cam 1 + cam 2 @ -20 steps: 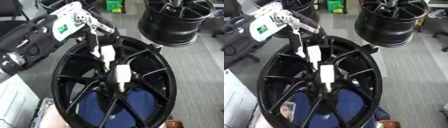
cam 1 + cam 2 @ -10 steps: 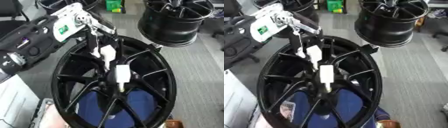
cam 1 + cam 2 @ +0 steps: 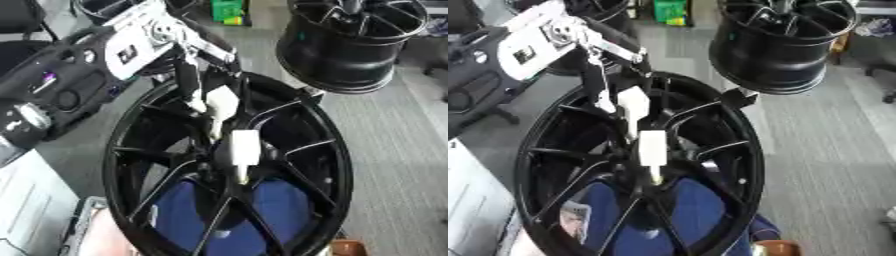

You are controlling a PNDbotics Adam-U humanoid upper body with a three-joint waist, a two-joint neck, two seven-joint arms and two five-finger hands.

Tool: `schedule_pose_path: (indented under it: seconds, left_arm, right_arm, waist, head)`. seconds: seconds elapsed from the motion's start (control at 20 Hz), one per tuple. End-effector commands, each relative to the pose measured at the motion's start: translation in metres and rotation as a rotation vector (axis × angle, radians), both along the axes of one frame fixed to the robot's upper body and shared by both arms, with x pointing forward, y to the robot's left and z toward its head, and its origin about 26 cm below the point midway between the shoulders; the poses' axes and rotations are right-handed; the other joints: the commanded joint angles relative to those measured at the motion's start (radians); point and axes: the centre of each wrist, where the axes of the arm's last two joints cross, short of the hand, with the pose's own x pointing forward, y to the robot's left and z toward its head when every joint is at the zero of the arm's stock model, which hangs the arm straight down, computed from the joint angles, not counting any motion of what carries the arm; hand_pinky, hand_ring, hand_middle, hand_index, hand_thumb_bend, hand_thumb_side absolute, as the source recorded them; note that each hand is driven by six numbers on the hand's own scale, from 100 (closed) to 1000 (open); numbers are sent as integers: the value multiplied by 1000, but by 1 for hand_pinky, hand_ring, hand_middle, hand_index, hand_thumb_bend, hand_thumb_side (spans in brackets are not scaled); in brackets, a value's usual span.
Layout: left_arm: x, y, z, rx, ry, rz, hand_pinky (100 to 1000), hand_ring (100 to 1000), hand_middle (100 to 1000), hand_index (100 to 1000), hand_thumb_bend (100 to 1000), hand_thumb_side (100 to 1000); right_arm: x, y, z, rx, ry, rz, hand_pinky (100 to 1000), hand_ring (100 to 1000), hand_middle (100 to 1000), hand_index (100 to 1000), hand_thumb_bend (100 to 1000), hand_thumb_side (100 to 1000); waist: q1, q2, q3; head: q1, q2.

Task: Pull the pin out of the wheel hub.

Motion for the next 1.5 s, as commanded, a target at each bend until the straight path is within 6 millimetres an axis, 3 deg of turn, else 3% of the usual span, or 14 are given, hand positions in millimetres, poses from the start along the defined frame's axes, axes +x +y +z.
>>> schedule_pose_path:
  seconds: [0.05,0.25,0.4,0.55,0.75,1.15,1.25,1.3,1.35,1.4,1.5]
  left_arm:
    - [-7,12,39,-43,-82,10,562,471,323,425,246,100]
    - [-18,47,85,-142,-184,74,558,467,319,422,240,100]
    - [-28,90,114,-209,-274,173,559,467,320,424,239,100]
    - [-41,136,128,-274,-357,278,559,484,321,426,214,100]
    - [-61,181,129,-320,-426,370,565,487,327,433,203,100]
    - [-84,229,114,-316,-464,516,591,511,368,486,241,100]
    - [-86,236,110,-312,-467,541,629,550,459,534,335,100]
    - [-86,239,108,-304,-461,549,677,610,534,616,294,100]
    - [-86,241,105,-292,-453,555,686,624,549,635,304,100]
    - [-87,242,104,-281,-446,558,765,771,722,795,423,234]
    - [-87,246,103,-276,-445,558,816,843,813,886,554,475]
  right_arm:
    - [-4,-1,12,-22,-38,-4,886,753,732,852,100,100]
    - [-6,-3,14,-28,-50,-10,886,753,732,851,100,100]
    - [-6,-6,13,-31,-51,-27,886,753,732,851,100,100]
    - [-7,-9,12,-33,-51,-44,886,753,732,851,100,100]
    - [-7,-11,11,-35,-51,-56,886,753,732,851,100,100]
    - [-8,-11,11,-36,-53,-53,885,753,732,851,100,100]
    - [-7,-11,11,-34,-52,-54,885,752,731,851,100,100]
    - [-7,-10,10,-33,-52,-54,885,752,731,851,100,100]
    - [-7,-10,10,-33,-52,-53,885,752,731,851,100,100]
    - [-7,-10,11,-33,-53,-52,885,752,731,851,100,100]
    - [-7,-10,11,-32,-53,-50,885,752,731,851,100,100]
  waist:
    - [-2,-15,0]
    - [-2,-16,5]
    - [-1,-14,11]
    - [2,-10,18]
    - [5,-5,24]
    - [5,0,27]
    - [5,2,26]
    - [5,2,27]
    - [5,3,27]
    - [4,3,27]
    - [3,4,27]
  head:
    - [-2,0]
    - [-10,-1]
    - [-20,-1]
    - [-34,2]
    - [-47,-1]
    - [-55,-7]
    - [-56,-9]
    - [-55,-9]
    - [-55,-10]
    - [-55,-10]
    - [-56,-12]
